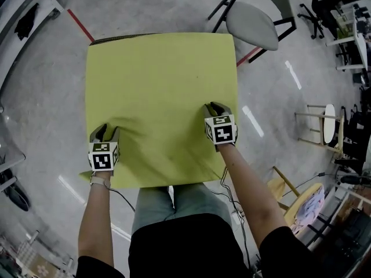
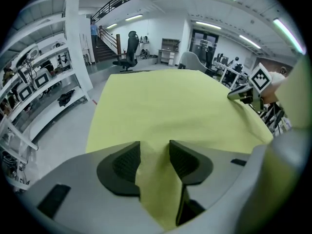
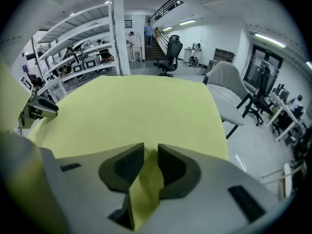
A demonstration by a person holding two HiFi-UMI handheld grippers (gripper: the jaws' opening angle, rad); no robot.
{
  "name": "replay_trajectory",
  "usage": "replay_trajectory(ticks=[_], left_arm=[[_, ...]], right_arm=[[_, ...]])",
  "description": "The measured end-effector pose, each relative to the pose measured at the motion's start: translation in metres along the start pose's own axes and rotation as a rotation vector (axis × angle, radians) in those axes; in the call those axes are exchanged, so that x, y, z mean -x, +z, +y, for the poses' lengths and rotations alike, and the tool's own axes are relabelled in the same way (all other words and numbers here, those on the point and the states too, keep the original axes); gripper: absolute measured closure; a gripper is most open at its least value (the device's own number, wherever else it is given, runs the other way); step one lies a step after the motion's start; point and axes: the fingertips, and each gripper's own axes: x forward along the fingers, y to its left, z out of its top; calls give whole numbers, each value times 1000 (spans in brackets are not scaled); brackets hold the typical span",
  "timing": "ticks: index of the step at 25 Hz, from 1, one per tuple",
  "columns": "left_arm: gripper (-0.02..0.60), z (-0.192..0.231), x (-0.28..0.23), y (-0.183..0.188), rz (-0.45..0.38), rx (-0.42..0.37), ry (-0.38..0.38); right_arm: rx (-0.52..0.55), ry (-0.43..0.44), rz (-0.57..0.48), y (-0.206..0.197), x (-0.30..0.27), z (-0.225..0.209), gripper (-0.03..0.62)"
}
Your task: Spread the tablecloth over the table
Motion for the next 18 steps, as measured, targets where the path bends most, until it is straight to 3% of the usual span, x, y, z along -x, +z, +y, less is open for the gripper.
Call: replay_trajectory(ticks=[18], left_arm=[[393, 33, -44, 79, -87, -69, -54]], right_arm=[[-71, -39, -17, 59, -37, -29, 502]])
